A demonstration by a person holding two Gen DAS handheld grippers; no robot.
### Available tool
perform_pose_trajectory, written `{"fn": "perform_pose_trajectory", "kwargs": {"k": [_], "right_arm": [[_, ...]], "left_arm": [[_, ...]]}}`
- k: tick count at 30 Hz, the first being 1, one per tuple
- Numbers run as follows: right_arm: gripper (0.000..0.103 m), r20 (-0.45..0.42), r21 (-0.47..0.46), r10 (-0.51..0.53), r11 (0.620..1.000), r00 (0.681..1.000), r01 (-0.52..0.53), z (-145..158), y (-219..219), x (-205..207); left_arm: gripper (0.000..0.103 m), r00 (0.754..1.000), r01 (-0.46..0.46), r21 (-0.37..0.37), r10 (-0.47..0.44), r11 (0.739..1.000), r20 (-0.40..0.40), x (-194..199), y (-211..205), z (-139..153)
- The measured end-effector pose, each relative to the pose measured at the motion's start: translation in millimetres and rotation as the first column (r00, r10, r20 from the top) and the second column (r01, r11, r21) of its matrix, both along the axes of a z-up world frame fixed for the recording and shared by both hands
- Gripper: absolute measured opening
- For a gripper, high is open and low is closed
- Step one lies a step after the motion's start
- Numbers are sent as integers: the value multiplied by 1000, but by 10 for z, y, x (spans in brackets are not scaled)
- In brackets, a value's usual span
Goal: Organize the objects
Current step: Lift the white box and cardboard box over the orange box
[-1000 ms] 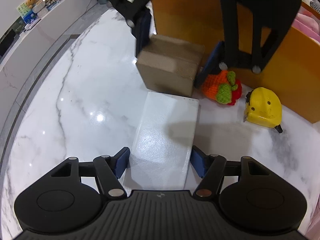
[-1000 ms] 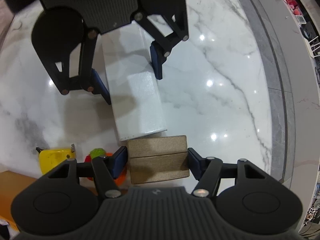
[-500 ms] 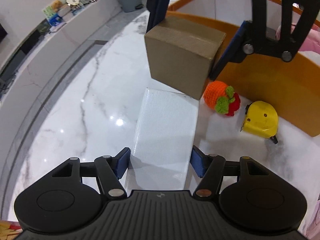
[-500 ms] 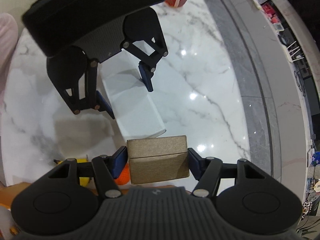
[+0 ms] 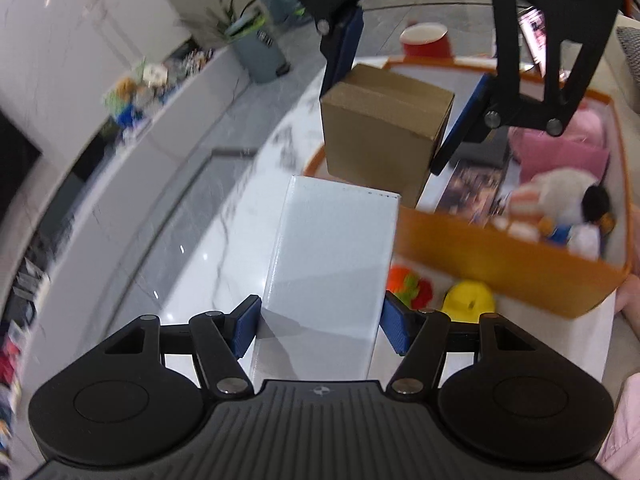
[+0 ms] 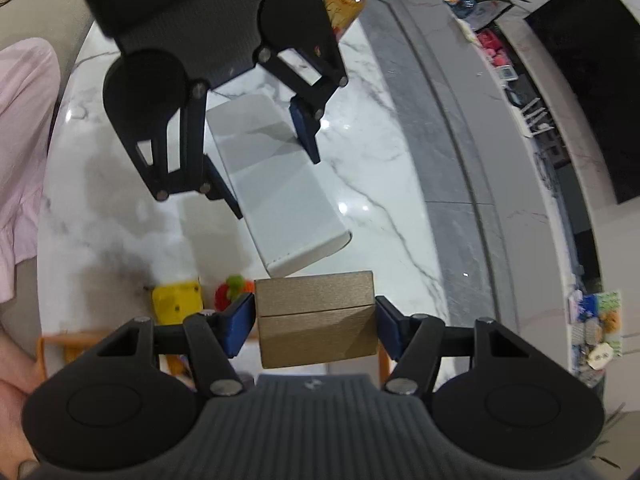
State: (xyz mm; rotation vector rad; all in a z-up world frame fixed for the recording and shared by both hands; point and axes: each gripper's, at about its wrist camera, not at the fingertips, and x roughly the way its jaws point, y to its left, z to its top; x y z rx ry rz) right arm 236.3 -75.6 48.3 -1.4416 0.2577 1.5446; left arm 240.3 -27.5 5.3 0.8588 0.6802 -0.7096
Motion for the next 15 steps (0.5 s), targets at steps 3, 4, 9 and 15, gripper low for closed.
{"fn": "perform_pose_trajectory", "kwargs": {"k": [3,4,9,15], "right_arm": [[65,26,14,-30,999,999,29,99,-252,63],[65,32,16,-40,999,999,40,124,-339,93],[65,92,12,-107,994,990,106,108,-715,292],[65,139,-12,-147,989,979,150,-40,-1070,513]], "left_arm": [[74,997,64,9,-65,998,31,-69,-314,88],[74,996,86,13,-87,996,37,-80,-416,102],[74,977,197,53,-201,979,78,-175,-987,43],[74,951,294,109,-303,949,67,-145,-1491,-225]]}}
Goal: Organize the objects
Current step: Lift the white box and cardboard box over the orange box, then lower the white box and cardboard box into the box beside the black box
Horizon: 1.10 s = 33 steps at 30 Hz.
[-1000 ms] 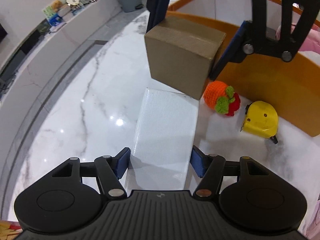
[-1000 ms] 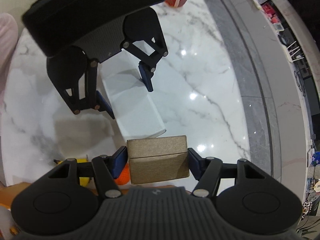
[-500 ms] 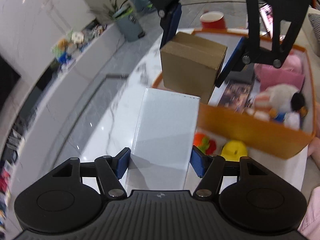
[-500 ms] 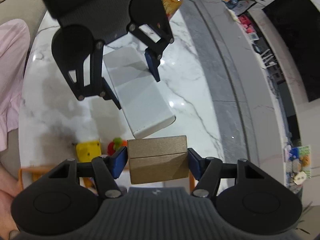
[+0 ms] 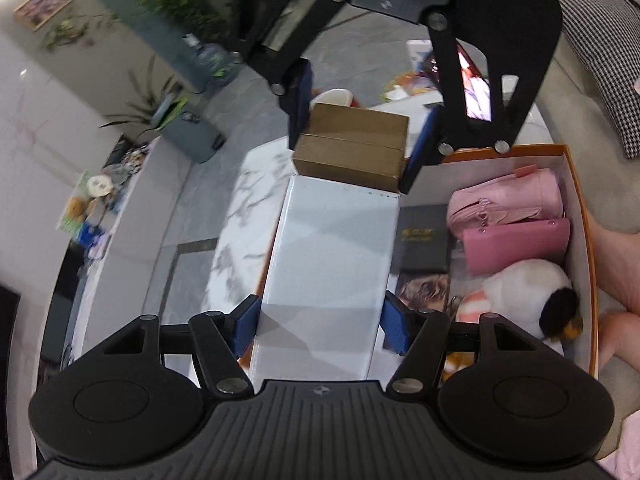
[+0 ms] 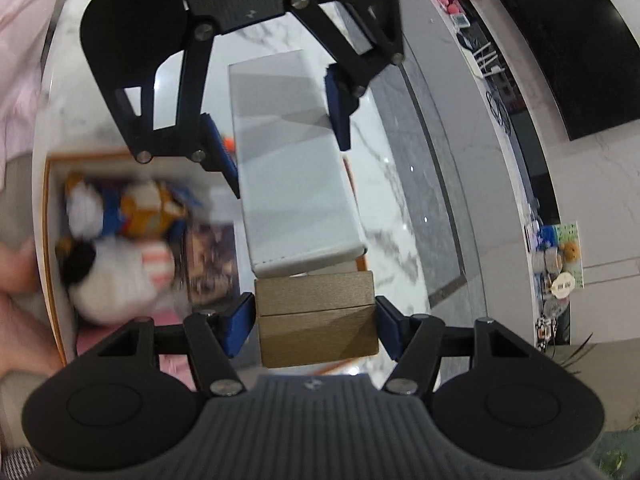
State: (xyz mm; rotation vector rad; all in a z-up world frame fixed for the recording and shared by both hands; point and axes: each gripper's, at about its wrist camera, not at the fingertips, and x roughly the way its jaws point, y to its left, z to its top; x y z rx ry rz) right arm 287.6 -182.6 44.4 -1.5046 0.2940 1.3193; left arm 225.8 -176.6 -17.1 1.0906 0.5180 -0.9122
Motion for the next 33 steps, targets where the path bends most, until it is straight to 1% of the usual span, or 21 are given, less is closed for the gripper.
{"fn": "perform_pose_trajectory", "kwargs": {"k": [3,6,8,12,15,17,22,28,33], "right_arm": [[65,2,1,-7,1000,1000,7,-92,-136,120],[65,-5,7,-11,1000,1000,11,-211,-161,248],[65,-13,-1,2,1000,1000,-2,-298,-152,303],[65,-31,-12,13,1000,999,-13,-448,-85,425],[65,-18,-17,33,999,999,-33,-535,-30,497],[65,-9,-24,50,998,999,-51,-600,-9,532],[65,-24,-40,76,996,997,-77,-682,23,641],[65,-79,-43,71,996,994,-74,-792,93,751],[65,-85,-68,68,995,994,-74,-878,154,834]], "left_arm": [[74,1000,16,33,-15,999,-13,85,-147,-185],[74,999,22,68,-20,997,-25,206,-235,-347],[74,999,20,84,-17,996,-45,291,-243,-403],[73,997,11,103,-3,995,-72,495,-282,-535],[73,996,10,103,-1,995,-87,636,-279,-620],[73,996,19,110,-10,994,-86,670,-303,-683],[72,995,47,137,-34,989,-90,762,-331,-876],[72,994,86,188,-71,979,-81,837,-354,-1082],[72,994,65,221,-43,973,-104,921,-401,-1146]]}}
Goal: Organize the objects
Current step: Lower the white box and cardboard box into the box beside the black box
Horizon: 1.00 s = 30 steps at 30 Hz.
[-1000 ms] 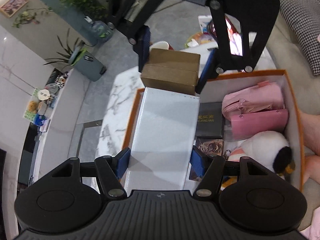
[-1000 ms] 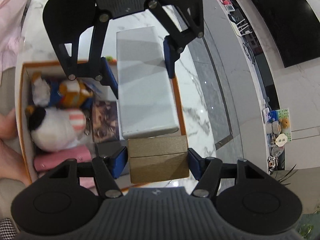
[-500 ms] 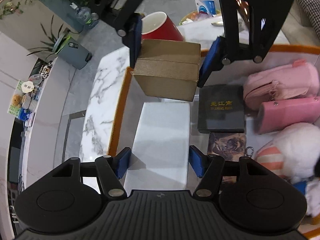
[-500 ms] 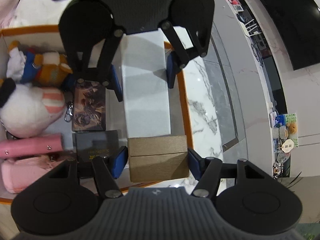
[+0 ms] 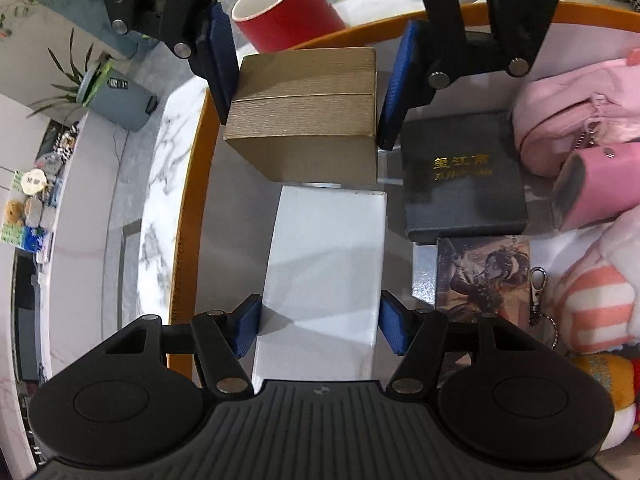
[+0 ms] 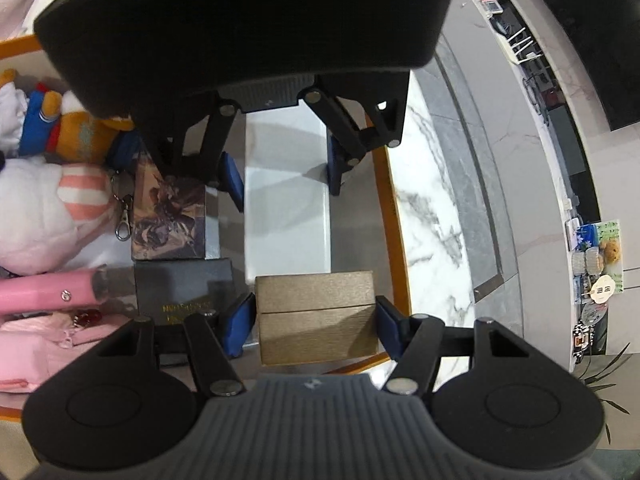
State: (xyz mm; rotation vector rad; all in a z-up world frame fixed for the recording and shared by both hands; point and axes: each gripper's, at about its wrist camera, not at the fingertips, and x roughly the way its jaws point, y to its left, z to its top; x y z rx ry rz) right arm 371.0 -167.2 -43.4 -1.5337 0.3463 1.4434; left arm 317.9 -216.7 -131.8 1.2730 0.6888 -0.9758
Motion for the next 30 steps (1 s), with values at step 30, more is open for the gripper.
{"fn": "perform_pose_trajectory", "kwargs": {"k": [30], "right_arm": [[65,57,-106,91,991,994,-84,-441,135,113]], "left_arm": [[66,996,-83,11,83,996,-40,71,72,-21]]}}
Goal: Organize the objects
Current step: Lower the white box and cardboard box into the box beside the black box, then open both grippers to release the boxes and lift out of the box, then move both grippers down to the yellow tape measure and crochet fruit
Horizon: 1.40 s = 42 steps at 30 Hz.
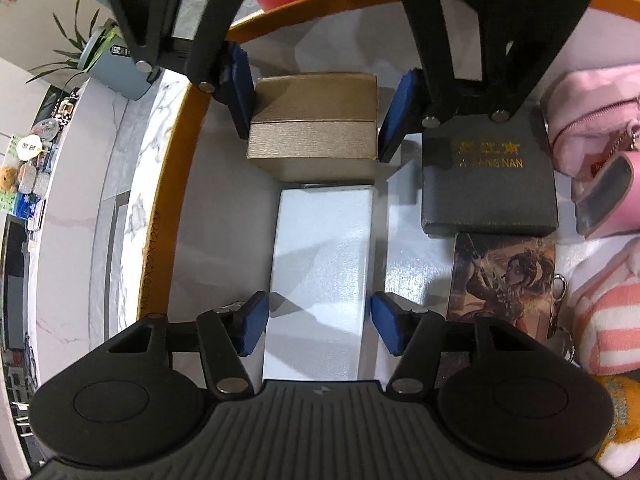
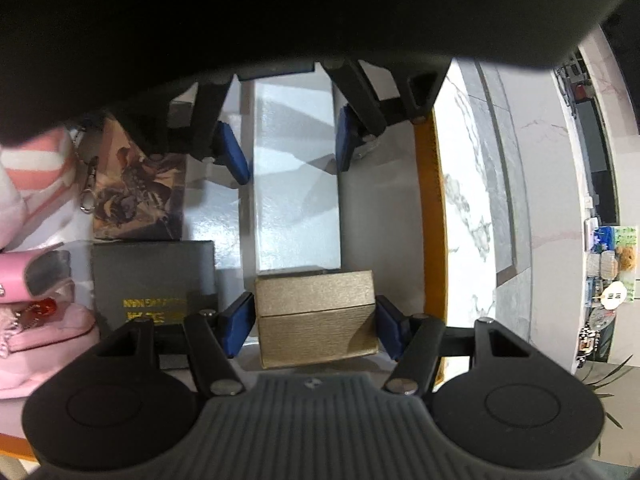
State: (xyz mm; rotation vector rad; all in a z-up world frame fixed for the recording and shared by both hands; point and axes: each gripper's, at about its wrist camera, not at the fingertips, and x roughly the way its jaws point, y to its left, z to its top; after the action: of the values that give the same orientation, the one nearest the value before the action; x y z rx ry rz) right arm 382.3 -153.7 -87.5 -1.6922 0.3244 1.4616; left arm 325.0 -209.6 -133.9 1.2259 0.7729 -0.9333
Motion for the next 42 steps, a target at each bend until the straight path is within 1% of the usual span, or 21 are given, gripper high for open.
{"fn": "perform_pose_trajectory", "kwargs": {"k": [4,8,12,13,15,16,20,21,22,25,27,28,30,31,33,34,35,36,38,40,42], "right_arm": [[65,17,1,13,1000,1000,-13,-36,-22,22],[66,25,-3,24,1000,999,-24,-50,-69,40],[68,35,11,29,1000,999,-29,-3,-115,60],[68,34,14,47,999,998,-48,9,-122,65],[66,34,26,46,999,998,-47,31,-131,23],[66,34,29,43,999,998,-44,36,-140,23],[62,28,44,45,998,999,-46,36,-175,21],[62,31,47,44,998,999,-46,50,-163,-66],[62,35,51,69,996,997,-71,58,-176,-75],[62,23,66,88,994,996,-89,152,-221,-125],[62,5,77,78,994,997,-78,242,-268,-171],[62,-3,82,75,994,997,-74,291,-297,-188],[62,-31,101,59,993,998,-56,406,-314,-241],[62,-46,116,74,991,996,-69,462,-339,-260],[62,-84,149,38,989,996,-25,567,-362,-311],[62,-103,166,25,986,994,-8,620,-202,-419],[62,-123,186,12,983,992,11,711,-185,-337],[62,-146,204,3,979,989,27,785,-200,-322],[61,-194,237,20,971,981,27,886,-250,-339],[59,-239,266,35,964,970,30,999,-425,-339],[59,-279,286,38,957,960,46,1090,-472,-457]], "left_arm": [[66,1000,7,-12,-7,1000,0,-24,42,36],[66,999,37,-1,-37,999,27,-96,71,48],[69,997,59,8,-59,998,52,-193,61,52],[70,996,65,17,-66,998,61,-215,66,49],[71,993,80,49,-84,996,85,-277,77,27],[71,991,84,58,-89,995,98,-387,162,-51],[72,993,51,46,-56,998,106,-442,196,-44],[73,992,53,45,-58,998,114,-462,207,-37],[74,990,61,46,-66,997,128,-494,220,11],[75,981,83,50,-91,995,170,-608,398,72],[75,980,79,15,-81,997,180,-646,449,170],[75,982,72,-13,-69,997,176,-550,309,188],[75,984,54,-77,-40,996,171,-556,260,321],[75,985,46,-113,-26,993,169,-604,281,408],[75,987,19,-173,9,985,163,-578,273,557],[75,987,3,-202,30,979,161,-704,306,646],[75,987,-14,-232,51,973,154,-699,335,730],[75,987,-34,-259,73,965,141,-664,341,798],[75,986,-79,-309,120,948,116,-737,431,934],[75,983,-115,-349,157,930,95,-630,427,1022],[74,976,-164,-388,206,907,70,-692,569,1120]]}}
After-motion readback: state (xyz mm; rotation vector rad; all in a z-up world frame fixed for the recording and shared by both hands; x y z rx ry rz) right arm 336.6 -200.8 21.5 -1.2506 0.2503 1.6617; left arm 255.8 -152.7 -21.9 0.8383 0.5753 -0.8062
